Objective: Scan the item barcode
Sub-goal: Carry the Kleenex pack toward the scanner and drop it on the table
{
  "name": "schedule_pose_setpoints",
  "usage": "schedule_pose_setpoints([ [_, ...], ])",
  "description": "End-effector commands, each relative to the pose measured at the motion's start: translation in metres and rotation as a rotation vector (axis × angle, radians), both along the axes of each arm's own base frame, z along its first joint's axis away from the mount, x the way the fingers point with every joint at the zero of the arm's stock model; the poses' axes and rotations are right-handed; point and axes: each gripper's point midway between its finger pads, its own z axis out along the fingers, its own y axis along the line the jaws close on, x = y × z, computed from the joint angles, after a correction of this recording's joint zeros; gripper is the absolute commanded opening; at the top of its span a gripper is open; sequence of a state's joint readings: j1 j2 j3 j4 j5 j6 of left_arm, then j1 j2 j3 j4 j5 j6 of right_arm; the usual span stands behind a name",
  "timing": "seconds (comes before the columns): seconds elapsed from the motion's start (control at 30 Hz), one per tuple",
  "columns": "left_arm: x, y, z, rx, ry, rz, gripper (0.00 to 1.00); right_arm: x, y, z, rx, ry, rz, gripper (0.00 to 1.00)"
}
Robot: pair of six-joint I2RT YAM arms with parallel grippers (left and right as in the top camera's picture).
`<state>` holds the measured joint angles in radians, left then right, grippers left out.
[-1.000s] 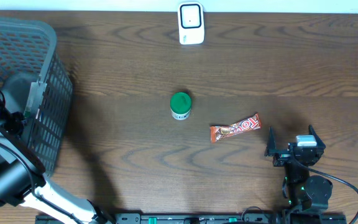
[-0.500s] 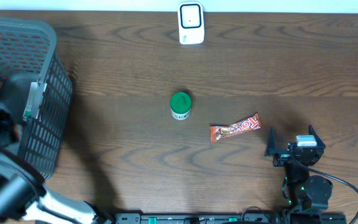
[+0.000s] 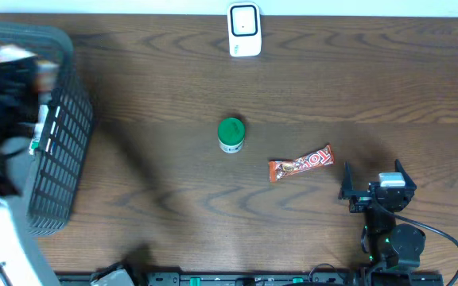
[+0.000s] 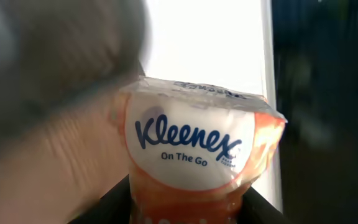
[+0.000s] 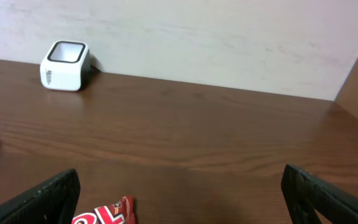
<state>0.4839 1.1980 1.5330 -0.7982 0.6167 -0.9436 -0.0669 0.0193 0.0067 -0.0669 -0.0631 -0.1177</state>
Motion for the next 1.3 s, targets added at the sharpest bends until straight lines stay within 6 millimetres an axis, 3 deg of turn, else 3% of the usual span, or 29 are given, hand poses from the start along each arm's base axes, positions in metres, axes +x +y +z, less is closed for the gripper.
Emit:
schedule_pose_setpoints([
  [0.0, 0.0, -0.039, -0.016, 0.21, 0.085, -0.044, 0.45, 0.0, 0.002, -0.001, -0.011, 0.005, 0.008, 0.99],
  [0.13, -0.001, -0.068, -0.056, 0.371, 0.249, 0.002, 0.45, 0.0, 0.002, -0.001, -0.011, 0.005, 0.007, 0.99],
  [0.3, 0.01, -0.105, -0.11, 0.4, 0.396, 0.016, 0.45, 0.0, 0.002, -0.001, -0.011, 0.005, 0.008, 0.99],
  [0.6, 0.026, -0.137, -0.233, 0.241, 0.745, 0.151, 0.46, 0.0, 0.002, -0.001, -0.011, 0.005, 0.007, 0.99],
  [0.83, 0.024, -0.161, -0.312, 0.067, 0.982, 0.26, 0.5, 0.0, 0.002, -0.001, -0.011, 0.005, 0.007, 0.99],
  [1.0, 0.021, -0.166, -0.34, 0.076, 1.055, 0.256, 0.51, 0.0, 0.002, -0.001, -0.011, 0.005, 0.008, 0.99],
  [1.07, 0.02, -0.167, -0.345, 0.083, 1.067, 0.255, 0.57, 0.0, 0.002, -0.001, -0.011, 0.005, 0.008, 0.99],
  [1.2, 0.022, -0.17, -0.343, 0.092, 1.053, 0.221, 0.75, 0.0, 0.002, -0.001, -0.011, 0.005, 0.008, 0.99],
  [1.27, 0.025, -0.17, -0.333, 0.116, 1.022, 0.166, 0.77, 0.0, 0.002, -0.001, -0.011, 0.005, 0.008, 0.99],
])
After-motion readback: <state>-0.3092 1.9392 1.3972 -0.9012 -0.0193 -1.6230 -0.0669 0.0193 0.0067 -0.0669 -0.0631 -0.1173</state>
